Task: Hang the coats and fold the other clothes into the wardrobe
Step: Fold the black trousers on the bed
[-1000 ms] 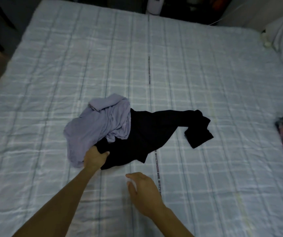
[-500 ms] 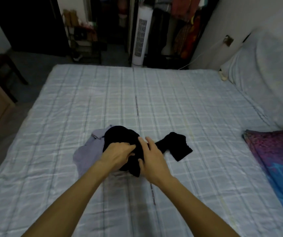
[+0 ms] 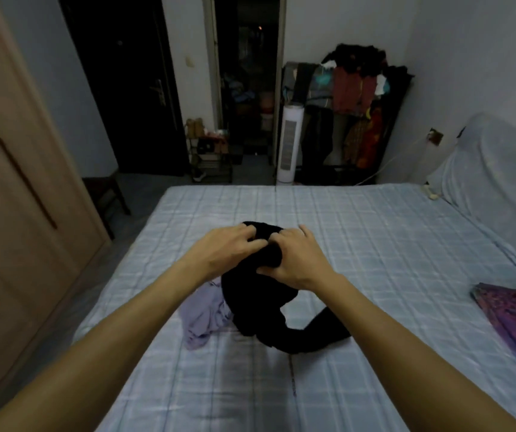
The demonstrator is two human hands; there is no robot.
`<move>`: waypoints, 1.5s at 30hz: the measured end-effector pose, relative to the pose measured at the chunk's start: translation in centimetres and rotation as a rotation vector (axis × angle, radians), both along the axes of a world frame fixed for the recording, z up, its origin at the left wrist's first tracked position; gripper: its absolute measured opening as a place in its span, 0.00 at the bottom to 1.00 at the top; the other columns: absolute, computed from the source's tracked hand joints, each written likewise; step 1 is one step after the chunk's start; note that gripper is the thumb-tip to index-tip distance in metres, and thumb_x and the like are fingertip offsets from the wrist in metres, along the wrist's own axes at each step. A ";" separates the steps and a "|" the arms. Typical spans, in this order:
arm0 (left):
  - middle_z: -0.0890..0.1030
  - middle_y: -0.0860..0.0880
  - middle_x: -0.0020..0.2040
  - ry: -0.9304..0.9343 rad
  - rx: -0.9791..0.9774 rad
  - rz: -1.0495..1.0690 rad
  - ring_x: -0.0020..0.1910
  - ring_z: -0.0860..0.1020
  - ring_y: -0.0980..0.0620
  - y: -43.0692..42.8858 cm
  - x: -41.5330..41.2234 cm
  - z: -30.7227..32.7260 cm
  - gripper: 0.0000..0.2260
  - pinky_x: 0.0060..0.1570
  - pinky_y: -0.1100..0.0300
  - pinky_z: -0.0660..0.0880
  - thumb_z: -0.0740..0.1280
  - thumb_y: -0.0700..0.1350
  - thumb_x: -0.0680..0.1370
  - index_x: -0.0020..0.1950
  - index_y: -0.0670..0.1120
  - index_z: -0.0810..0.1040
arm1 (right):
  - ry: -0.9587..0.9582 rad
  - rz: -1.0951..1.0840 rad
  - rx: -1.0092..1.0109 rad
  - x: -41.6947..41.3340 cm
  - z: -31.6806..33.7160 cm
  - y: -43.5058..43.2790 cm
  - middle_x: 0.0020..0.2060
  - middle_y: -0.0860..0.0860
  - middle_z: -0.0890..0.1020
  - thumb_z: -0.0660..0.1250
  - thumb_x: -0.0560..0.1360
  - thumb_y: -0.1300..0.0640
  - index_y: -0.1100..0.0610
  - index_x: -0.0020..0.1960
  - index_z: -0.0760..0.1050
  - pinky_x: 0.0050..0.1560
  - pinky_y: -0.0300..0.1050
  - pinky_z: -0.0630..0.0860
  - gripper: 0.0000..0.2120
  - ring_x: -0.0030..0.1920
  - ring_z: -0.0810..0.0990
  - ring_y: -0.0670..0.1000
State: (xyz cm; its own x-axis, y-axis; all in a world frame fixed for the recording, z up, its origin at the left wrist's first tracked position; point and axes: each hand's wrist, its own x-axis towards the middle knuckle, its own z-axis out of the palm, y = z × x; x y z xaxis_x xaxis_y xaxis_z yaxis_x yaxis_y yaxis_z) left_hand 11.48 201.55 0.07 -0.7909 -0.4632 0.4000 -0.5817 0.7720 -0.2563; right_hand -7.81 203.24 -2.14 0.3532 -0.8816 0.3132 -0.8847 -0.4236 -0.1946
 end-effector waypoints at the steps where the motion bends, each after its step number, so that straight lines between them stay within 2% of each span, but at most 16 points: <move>1: 0.76 0.43 0.37 0.024 -0.004 0.030 0.30 0.76 0.44 0.5 -0.1 1.0 0.11 0.21 0.59 0.67 0.69 0.41 0.69 0.51 0.43 0.79 | -0.013 -0.027 -0.044 -0.1 0.8 0.1 0.44 0.49 0.80 0.70 0.67 0.39 0.51 0.47 0.74 0.64 0.52 0.63 0.17 0.52 0.77 0.53; 6: 0.76 0.45 0.50 0.317 0.114 0.234 0.43 0.77 0.44 5.5 -2.6 4.0 0.19 0.34 0.54 0.73 0.56 0.56 0.77 0.56 0.44 0.77 | -0.130 0.019 -0.243 -2.9 4.2 2.3 0.40 0.53 0.79 0.73 0.68 0.47 0.54 0.45 0.78 0.39 0.45 0.70 0.13 0.42 0.78 0.57; 9: 0.67 0.45 0.63 0.584 0.072 0.330 0.60 0.70 0.47 8.0 -3.4 4.5 0.22 0.57 0.55 0.71 0.56 0.59 0.78 0.66 0.46 0.71 | -0.245 0.176 -0.193 -5.4 6.1 3.5 0.51 0.54 0.77 0.75 0.68 0.55 0.57 0.50 0.79 0.49 0.50 0.76 0.13 0.53 0.76 0.57; 11: 0.63 0.46 0.68 0.675 0.237 0.372 0.67 0.64 0.49 8.7 -4.0 5.1 0.29 0.65 0.56 0.63 0.57 0.63 0.75 0.72 0.49 0.63 | -0.264 0.281 -0.151 -7.1 7.1 4.3 0.60 0.56 0.73 0.75 0.68 0.59 0.58 0.51 0.80 0.58 0.49 0.73 0.12 0.62 0.73 0.57; 14: 0.69 0.49 0.65 0.754 0.841 0.385 0.63 0.70 0.54 9.8 -6.2 6.2 0.44 0.60 0.61 0.68 0.64 0.68 0.67 0.76 0.53 0.51 | -0.223 0.325 -0.175 -9.1 8.1 5.7 0.67 0.57 0.68 0.74 0.67 0.64 0.57 0.49 0.80 0.60 0.50 0.72 0.11 0.67 0.70 0.59; 16: 0.71 0.50 0.65 0.713 0.952 0.282 0.59 0.74 0.58 10.4 -8.0 6.4 0.42 0.53 0.70 0.71 0.70 0.61 0.69 0.76 0.50 0.54 | -0.245 0.316 -0.179 -9.9 8.3 6.4 0.68 0.57 0.68 0.74 0.66 0.67 0.56 0.49 0.80 0.59 0.49 0.73 0.13 0.65 0.72 0.60; 22: 0.82 0.46 0.46 0.753 0.919 0.171 0.42 0.80 0.55 10.6 -13.3 7.4 0.10 0.43 0.61 0.74 0.72 0.46 0.74 0.54 0.47 0.79 | -0.387 0.175 -0.224 -12.6 8.7 7.9 0.68 0.56 0.67 0.70 0.70 0.67 0.55 0.60 0.76 0.59 0.49 0.73 0.20 0.63 0.73 0.59; 26: 0.83 0.49 0.46 0.840 0.681 0.259 0.43 0.81 0.55 9.6 -14.8 8.1 0.08 0.43 0.60 0.76 0.66 0.47 0.78 0.53 0.45 0.80 | -0.721 -0.343 -0.146 -13.7 8.0 9.7 0.65 0.54 0.68 0.68 0.75 0.49 0.50 0.72 0.60 0.50 0.48 0.75 0.30 0.56 0.76 0.54; 28: 0.83 0.48 0.47 0.917 0.618 0.314 0.45 0.80 0.53 9.1 -14.9 8.3 0.09 0.45 0.59 0.76 0.64 0.47 0.79 0.54 0.44 0.81 | -0.897 -0.454 0.033 -13.9 7.4 10.2 0.63 0.56 0.73 0.63 0.75 0.40 0.55 0.69 0.66 0.51 0.47 0.74 0.29 0.56 0.77 0.55; 31: 0.82 0.50 0.47 0.946 0.597 0.322 0.46 0.79 0.54 8.7 -16.3 8.6 0.10 0.45 0.62 0.73 0.64 0.46 0.79 0.54 0.44 0.81 | -1.186 -0.245 0.463 -11.9 7.4 10.5 0.49 0.54 0.83 0.59 0.72 0.31 0.57 0.56 0.78 0.49 0.49 0.80 0.31 0.50 0.82 0.54; 34: 0.81 0.51 0.46 0.919 0.647 0.264 0.45 0.78 0.56 8.5 -17.3 8.9 0.09 0.41 0.68 0.71 0.64 0.45 0.79 0.54 0.44 0.81 | -1.033 -0.181 0.432 -10.3 7.1 10.5 0.56 0.49 0.80 0.69 0.67 0.33 0.53 0.68 0.68 0.55 0.48 0.78 0.36 0.54 0.81 0.50; 37: 0.81 0.50 0.45 1.021 0.642 0.245 0.47 0.79 0.53 7.4 -14.9 9.2 0.08 0.47 0.63 0.73 0.65 0.44 0.79 0.52 0.44 0.81 | -0.950 -0.227 0.375 -11.2 6.1 10.3 0.64 0.50 0.72 0.75 0.68 0.49 0.51 0.76 0.51 0.59 0.46 0.74 0.45 0.63 0.74 0.53; 40: 0.81 0.49 0.46 1.009 0.610 0.274 0.47 0.79 0.52 6.0 -11.5 9.9 0.08 0.47 0.60 0.73 0.65 0.45 0.79 0.52 0.43 0.81 | -0.680 -0.282 0.517 -12.3 5.4 10.2 0.59 0.55 0.74 0.73 0.71 0.60 0.52 0.76 0.32 0.51 0.44 0.71 0.53 0.59 0.75 0.56; 41: 0.82 0.48 0.46 0.979 0.575 0.296 0.47 0.78 0.52 5.6 -10.3 10.2 0.09 0.47 0.60 0.73 0.64 0.45 0.79 0.52 0.43 0.81 | -0.555 -0.325 0.488 -12.6 5.2 10.1 0.59 0.57 0.76 0.72 0.71 0.60 0.53 0.76 0.34 0.50 0.45 0.72 0.52 0.57 0.76 0.57; 43: 0.81 0.48 0.45 0.933 0.482 0.350 0.46 0.78 0.52 4.7 -7.6 10.3 0.09 0.45 0.60 0.71 0.64 0.46 0.79 0.52 0.43 0.81 | -0.349 -0.359 0.352 -13.5 5.3 9.3 0.61 0.56 0.77 0.70 0.73 0.57 0.55 0.76 0.57 0.54 0.45 0.72 0.36 0.60 0.76 0.57; 45: 0.81 0.48 0.43 0.915 0.415 0.391 0.43 0.79 0.50 3.8 -4.8 9.8 0.09 0.42 0.58 0.73 0.63 0.47 0.80 0.52 0.44 0.81 | -0.302 -0.309 0.251 -14.0 6.7 9.5 0.49 0.52 0.82 0.67 0.76 0.51 0.53 0.55 0.78 0.46 0.44 0.72 0.10 0.52 0.80 0.55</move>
State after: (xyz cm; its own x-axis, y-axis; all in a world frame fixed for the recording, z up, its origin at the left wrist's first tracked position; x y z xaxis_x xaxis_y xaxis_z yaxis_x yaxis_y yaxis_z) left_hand 6.71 205.37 9.84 -0.0392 -0.8545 0.5180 -0.6452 0.4175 0.6399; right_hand -21.81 212.75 4.58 -0.0100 -0.9920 0.1261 -0.8501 -0.0580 -0.5234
